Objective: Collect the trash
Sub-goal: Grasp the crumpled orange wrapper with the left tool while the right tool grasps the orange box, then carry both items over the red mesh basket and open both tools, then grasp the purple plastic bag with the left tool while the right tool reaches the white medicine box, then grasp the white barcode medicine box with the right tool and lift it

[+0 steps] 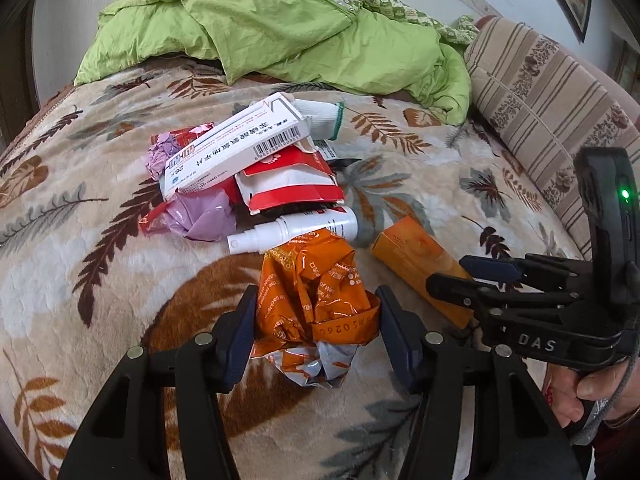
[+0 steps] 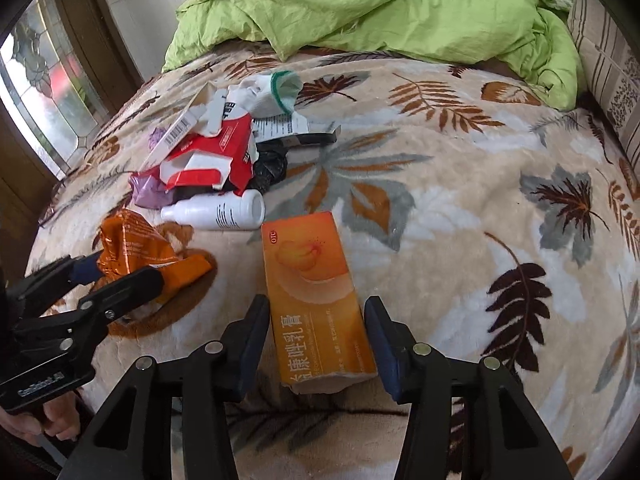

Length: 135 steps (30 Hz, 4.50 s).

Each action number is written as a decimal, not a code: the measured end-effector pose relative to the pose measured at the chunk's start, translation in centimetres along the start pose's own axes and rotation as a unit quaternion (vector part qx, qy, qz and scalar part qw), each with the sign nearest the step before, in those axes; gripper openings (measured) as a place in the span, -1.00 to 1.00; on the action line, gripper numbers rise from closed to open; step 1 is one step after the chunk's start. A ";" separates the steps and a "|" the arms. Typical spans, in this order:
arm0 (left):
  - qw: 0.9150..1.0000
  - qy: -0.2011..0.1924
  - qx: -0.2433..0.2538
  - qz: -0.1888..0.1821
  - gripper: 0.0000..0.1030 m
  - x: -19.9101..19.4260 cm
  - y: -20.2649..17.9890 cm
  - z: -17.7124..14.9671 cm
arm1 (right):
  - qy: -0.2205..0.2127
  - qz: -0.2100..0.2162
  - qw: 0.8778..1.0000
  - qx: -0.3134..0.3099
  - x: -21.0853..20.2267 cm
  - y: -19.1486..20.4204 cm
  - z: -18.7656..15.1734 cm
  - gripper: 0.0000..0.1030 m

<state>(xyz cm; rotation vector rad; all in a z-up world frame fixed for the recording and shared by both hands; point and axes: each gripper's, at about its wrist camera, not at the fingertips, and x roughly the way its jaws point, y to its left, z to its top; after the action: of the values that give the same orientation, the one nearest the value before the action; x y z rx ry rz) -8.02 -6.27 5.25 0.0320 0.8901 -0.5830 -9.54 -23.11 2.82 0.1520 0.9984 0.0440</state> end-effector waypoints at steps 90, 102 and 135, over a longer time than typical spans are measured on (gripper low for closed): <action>0.984 -0.011 -0.178 0.024 0.30 -0.2 14.4 7.7 | -0.067 0.071 0.990 0.104 -8.5 2.6 -1.1 0.14; 0.968 0.015 -0.249 -0.017 -0.53 6.5 16.9 9.0 | -0.064 0.085 0.989 0.102 -6.4 2.5 1.2 0.14; 0.976 -0.056 -0.198 0.065 -0.53 -2.7 14.9 2.4 | -0.056 0.119 0.983 0.128 4.5 6.5 13.5 0.14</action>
<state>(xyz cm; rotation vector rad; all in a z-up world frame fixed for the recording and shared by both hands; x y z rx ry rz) -0.23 6.94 5.69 -0.2998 0.8734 -0.2756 4.45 -17.68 7.23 0.5049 0.8673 0.1232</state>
